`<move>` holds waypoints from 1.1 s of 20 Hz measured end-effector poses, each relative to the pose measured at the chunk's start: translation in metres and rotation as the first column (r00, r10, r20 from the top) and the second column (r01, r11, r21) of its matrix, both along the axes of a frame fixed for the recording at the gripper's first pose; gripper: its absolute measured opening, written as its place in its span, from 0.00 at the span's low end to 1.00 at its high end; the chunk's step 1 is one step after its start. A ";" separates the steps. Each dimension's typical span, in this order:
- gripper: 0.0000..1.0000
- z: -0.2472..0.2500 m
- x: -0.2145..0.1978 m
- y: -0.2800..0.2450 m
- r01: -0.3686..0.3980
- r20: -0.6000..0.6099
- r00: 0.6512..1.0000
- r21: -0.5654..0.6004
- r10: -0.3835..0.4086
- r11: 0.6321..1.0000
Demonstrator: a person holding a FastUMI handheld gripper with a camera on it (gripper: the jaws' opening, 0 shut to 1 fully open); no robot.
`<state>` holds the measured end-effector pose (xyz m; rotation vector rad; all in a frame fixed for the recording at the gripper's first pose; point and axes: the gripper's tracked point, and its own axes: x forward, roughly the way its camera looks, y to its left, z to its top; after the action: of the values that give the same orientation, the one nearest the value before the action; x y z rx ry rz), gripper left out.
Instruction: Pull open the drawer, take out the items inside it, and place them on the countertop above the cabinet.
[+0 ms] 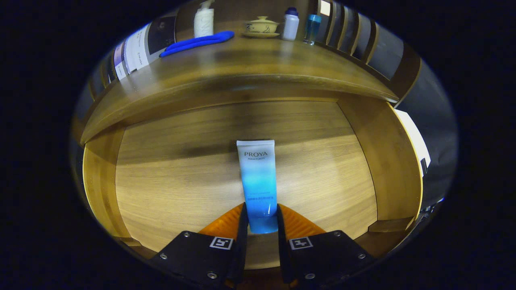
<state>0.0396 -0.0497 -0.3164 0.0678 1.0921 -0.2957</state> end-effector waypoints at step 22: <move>0.33 0.151 -0.017 0.008 0.002 0.280 0.959 -0.177 0.049 0.984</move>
<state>0.0227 -0.0413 -0.1656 -0.0596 0.7777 -0.3486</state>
